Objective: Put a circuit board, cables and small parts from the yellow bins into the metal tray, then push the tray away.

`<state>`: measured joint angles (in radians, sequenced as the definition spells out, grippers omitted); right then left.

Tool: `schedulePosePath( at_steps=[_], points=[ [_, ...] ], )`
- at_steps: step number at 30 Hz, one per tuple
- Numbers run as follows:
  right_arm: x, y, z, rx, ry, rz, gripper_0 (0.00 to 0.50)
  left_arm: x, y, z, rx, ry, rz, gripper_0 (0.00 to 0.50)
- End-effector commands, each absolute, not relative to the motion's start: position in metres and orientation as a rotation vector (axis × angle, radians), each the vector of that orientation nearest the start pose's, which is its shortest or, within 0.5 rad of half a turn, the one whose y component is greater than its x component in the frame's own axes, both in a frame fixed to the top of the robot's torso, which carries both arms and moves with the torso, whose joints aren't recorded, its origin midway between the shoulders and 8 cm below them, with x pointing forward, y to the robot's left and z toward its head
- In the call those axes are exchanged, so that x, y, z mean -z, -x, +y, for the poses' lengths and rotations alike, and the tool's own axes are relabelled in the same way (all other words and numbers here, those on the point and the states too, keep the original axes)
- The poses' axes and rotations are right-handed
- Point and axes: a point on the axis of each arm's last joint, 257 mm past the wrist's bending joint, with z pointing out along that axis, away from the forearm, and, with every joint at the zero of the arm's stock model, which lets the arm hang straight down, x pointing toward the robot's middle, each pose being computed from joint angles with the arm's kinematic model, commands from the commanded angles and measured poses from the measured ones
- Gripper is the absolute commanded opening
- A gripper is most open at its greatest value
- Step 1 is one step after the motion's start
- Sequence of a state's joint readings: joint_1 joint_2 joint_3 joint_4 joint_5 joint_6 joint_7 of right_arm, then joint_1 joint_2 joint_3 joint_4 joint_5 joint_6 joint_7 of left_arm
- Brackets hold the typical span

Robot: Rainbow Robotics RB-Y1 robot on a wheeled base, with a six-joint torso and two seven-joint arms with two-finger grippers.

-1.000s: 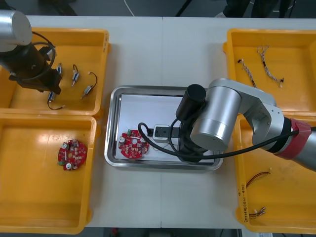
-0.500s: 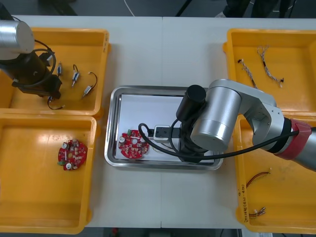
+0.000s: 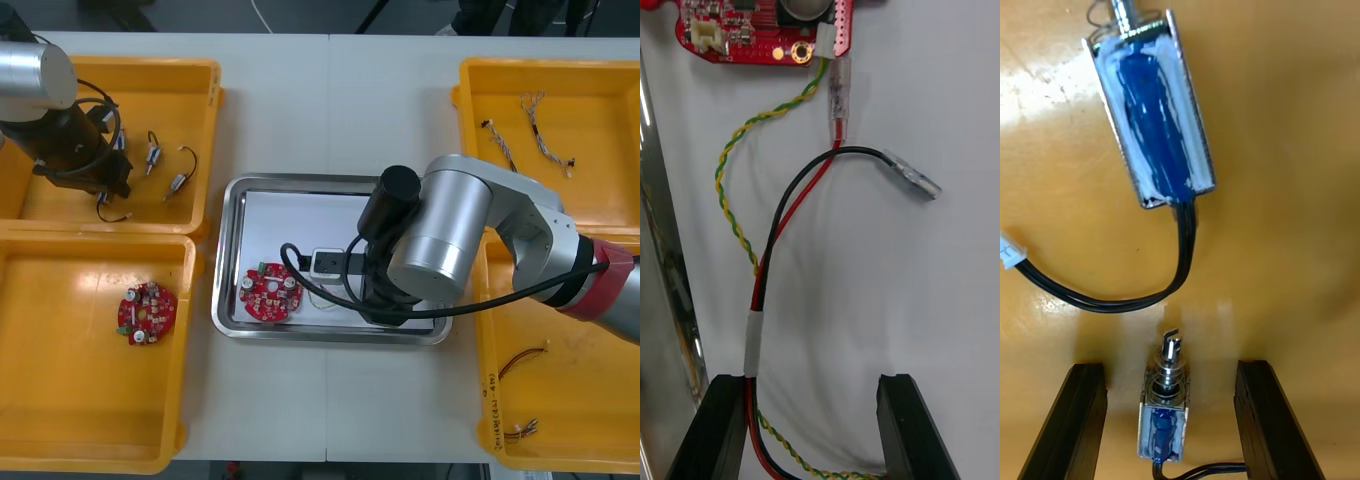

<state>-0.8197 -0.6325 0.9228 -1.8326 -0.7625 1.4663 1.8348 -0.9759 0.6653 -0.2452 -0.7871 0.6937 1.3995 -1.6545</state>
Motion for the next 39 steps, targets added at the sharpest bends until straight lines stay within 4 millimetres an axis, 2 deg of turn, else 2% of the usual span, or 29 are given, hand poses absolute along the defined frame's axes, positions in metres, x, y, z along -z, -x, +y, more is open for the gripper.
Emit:
schedulePosePath(
  at_steps=[1,5,6,7,8,9,10,11,13,20,24,30,34,35,36,39],
  points=[
    [0.257,-0.432,-0.07,0.192,1.798,2.066,0.5,0.219,-0.591,0.351,-0.099,-0.306,2.753,0.5],
    [0.252,-0.435,-0.072,0.205,1.785,2.076,0.5,0.22,-0.59,0.353,-0.099,-0.304,2.754,0.492],
    [0.248,-0.437,-0.073,0.218,1.777,2.079,0.5,0.224,-0.59,0.352,-0.095,-0.307,2.752,0.398],
    [0.247,-0.437,-0.073,0.221,1.776,2.081,0.5,0.224,-0.59,0.354,-0.097,-0.306,2.75,0.327],
    [0.246,-0.438,-0.073,0.226,1.774,2.08,0.5,0.227,-0.59,0.354,-0.094,-0.308,2.747,0.229],
    [0.245,-0.437,-0.074,0.234,1.775,2.08,0.5,0.229,-0.591,0.354,-0.094,-0.312,2.743,0.156],
    [0.243,-0.438,-0.074,0.24,1.774,2.076,0.5,0.23,-0.59,0.355,-0.094,-0.312,2.743,0.107],
    [0.243,-0.437,-0.075,0.248,1.777,2.074,0.5,0.233,-0.589,0.356,-0.095,-0.314,2.744,0.016],
    [0.239,-0.436,-0.073,0.252,1.777,2.069,0.5,0.236,-0.588,0.357,-0.097,-0.322,2.747,0.001],
    [0.235,-0.434,-0.074,0.258,1.783,2.067,0.5,0.236,-0.586,0.359,-0.1,-0.333,2.753,0.001],
    [0.231,-0.433,-0.075,0.25,1.775,2.076,0.5,0.228,-0.584,0.364,-0.114,-0.345,2.752,0.0],
    [0.212,-0.43,-0.079,0.25,1.748,2.091,0.5,0.199,-0.578,0.369,-0.148,-0.388,2.754,0.001],
    [0.194,-0.424,-0.089,0.252,1.701,2.139,0.5,0.177,-0.576,0.37,-0.166,-0.415,2.737,0.0],
    [0.194,-0.424,-0.089,0.252,1.701,2.139,0.5,0.177,-0.576,0.37,-0.166,-0.415,2.737,0.0],
    [0.183,-0.423,-0.098,0.25,1.662,2.174,0.5,0.166,-0.577,0.367,-0.169,-0.428,2.718,0.0],
    [0.171,-0.421,-0.114,0.251,1.603,2.221,0.5,0.151,-0.58,0.364,-0.176,-0.443,2.685,0.0]
  ],
)
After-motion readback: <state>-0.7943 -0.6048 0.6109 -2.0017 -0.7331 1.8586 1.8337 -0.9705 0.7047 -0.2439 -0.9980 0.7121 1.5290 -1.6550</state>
